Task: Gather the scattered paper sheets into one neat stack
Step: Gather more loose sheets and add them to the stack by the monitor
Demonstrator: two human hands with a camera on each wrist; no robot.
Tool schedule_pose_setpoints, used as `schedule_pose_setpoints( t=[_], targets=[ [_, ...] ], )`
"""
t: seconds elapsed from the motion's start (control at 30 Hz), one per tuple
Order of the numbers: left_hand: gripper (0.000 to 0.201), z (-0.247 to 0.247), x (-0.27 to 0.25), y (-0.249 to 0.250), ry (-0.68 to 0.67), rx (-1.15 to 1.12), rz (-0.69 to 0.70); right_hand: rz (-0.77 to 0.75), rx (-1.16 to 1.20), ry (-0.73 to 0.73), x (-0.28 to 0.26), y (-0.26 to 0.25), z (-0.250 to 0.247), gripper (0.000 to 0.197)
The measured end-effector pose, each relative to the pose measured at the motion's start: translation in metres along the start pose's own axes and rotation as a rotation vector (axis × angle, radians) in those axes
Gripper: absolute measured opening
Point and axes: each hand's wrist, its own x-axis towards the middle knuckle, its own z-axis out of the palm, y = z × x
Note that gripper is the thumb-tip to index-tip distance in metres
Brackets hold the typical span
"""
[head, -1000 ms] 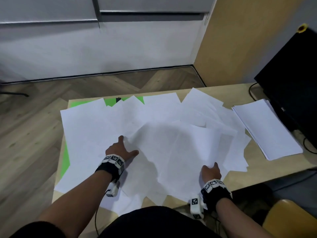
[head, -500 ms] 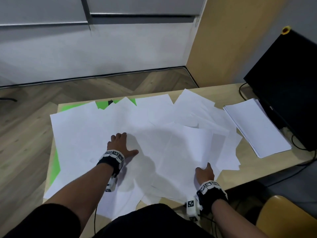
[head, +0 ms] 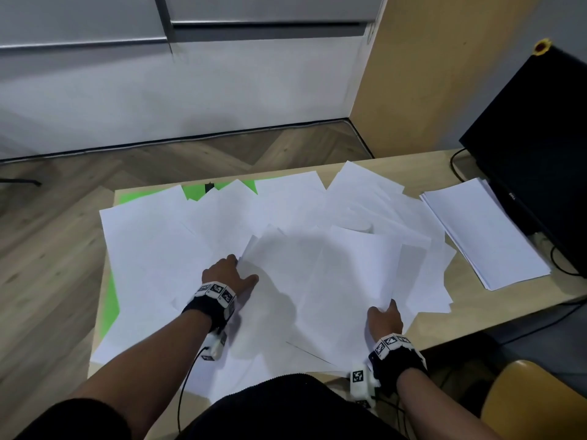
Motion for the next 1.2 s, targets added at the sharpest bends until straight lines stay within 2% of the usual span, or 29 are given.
schedule_pose_setpoints(
  t=[0.13,0.2,0.3,0.47,0.57,0.7,0.8,0.9,1.03,1.13,1.2],
  targets=[
    [0.087,0.008,-0.013,0.003,0.122,0.052,0.046,-0.001,0.013,-0.018,-0.003,-0.001,-0.001,0.044],
    [0.075,0.011,-0.018,0.006,0.156,0.11,0.11,-0.015,0.018,-0.021,-0.004,-0.001,-0.002,0.057],
    [0.061,0.014,-0.021,0.011,0.104,0.065,0.191,-0.008,0.006,-0.019,-0.003,0.0,-0.003,0.043],
    [0.059,0.007,-0.015,0.017,0.144,-0.006,0.184,-0.02,0.021,-0.027,-0.004,0.0,-0.003,0.049],
    [0.068,0.002,-0.009,0.017,0.082,-0.099,0.161,-0.01,0.022,-0.025,-0.002,0.003,-0.003,0.04],
    [0.057,0.001,-0.005,0.013,0.089,-0.114,0.186,-0.007,0.015,-0.03,0.001,0.005,-0.003,0.039],
    [0.044,-0.002,-0.003,0.006,0.133,-0.219,0.106,0.001,0.019,-0.036,0.0,0.005,-0.005,0.04],
    [0.034,-0.003,-0.001,-0.009,0.191,-0.383,-0.049,0.006,0.02,-0.04,0.001,0.005,-0.006,0.043],
    [0.029,0.002,-0.004,-0.035,0.211,-0.505,-0.207,-0.012,0.036,-0.044,-0.001,0.004,-0.004,0.053],
    [0.024,0.003,-0.009,-0.042,0.248,-0.501,-0.228,-0.019,0.027,-0.021,-0.001,0.002,-0.003,0.042],
    [0.031,0.003,-0.011,-0.041,0.289,-0.374,-0.15,-0.02,0.018,-0.002,-0.001,0.002,-0.002,0.037]
  ],
)
